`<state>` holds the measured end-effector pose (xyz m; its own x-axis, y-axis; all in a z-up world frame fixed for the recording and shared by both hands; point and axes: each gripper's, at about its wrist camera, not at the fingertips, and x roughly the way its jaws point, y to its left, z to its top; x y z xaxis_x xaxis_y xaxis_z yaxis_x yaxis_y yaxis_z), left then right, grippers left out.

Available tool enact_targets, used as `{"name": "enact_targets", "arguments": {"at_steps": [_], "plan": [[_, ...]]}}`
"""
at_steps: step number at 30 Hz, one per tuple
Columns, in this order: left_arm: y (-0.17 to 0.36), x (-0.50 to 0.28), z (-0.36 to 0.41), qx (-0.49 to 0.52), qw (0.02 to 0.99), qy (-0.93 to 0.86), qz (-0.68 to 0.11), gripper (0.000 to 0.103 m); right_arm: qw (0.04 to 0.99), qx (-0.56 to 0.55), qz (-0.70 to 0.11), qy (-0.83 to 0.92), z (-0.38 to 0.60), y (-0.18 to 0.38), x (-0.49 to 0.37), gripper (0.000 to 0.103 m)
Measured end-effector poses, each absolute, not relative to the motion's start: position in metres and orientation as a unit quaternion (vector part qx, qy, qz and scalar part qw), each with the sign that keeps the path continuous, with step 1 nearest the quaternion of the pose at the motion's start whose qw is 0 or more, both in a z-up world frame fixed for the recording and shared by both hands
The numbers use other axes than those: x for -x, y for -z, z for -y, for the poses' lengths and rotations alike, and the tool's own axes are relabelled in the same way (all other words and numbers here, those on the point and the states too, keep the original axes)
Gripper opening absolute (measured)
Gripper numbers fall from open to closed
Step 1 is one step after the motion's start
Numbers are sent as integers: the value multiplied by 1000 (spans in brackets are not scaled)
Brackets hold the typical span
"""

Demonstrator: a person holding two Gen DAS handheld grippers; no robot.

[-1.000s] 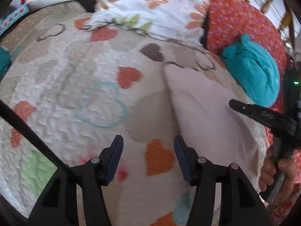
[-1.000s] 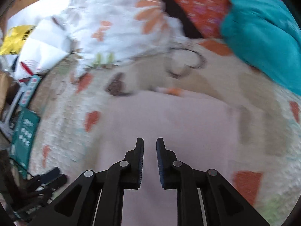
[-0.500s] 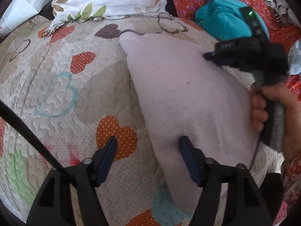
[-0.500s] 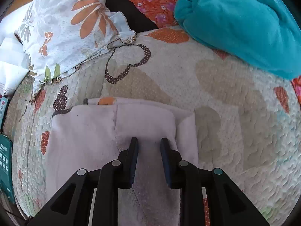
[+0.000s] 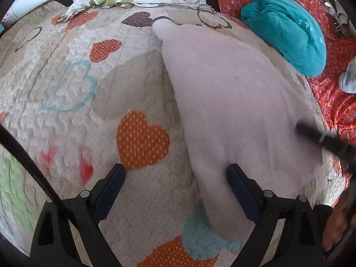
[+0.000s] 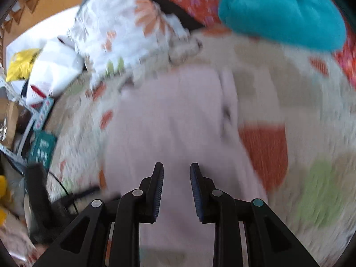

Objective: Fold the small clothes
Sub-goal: 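Open both grippers and pull them back from the folded cardigan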

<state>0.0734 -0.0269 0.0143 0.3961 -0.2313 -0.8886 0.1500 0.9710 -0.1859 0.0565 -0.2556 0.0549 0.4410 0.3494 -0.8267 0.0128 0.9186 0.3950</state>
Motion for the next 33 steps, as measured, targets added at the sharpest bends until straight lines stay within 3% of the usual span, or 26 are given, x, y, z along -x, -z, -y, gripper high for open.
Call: {"name": "enact_targets", "arguments": {"at_steps": [4,16,17,19,26,30,33], "plan": [[-10,-45,26,54,848,93,-518,93,817,-203,-533,-87,271,-27,-26,27],[-7,32,38,62,870,24,-488,93,850,-213,-474,-81,298,-37,18,29],[-7,38,37,58,873,16,-484,93,861,-209,-459,-64,302,-43,25,33],[-4,44,31,56,874,-3,-483,93,873,-200,-444,-20,310,-47,31,58],[4,42,29,44,867,-26,-496,94,846,-230,-479,24,333,-25,24,67],[8,43,29,41,868,-36,-494,103,852,-211,-479,14,325,-23,20,83],[9,43,28,42,868,-36,-494,103,857,-198,-476,1,315,-21,18,98]]}}
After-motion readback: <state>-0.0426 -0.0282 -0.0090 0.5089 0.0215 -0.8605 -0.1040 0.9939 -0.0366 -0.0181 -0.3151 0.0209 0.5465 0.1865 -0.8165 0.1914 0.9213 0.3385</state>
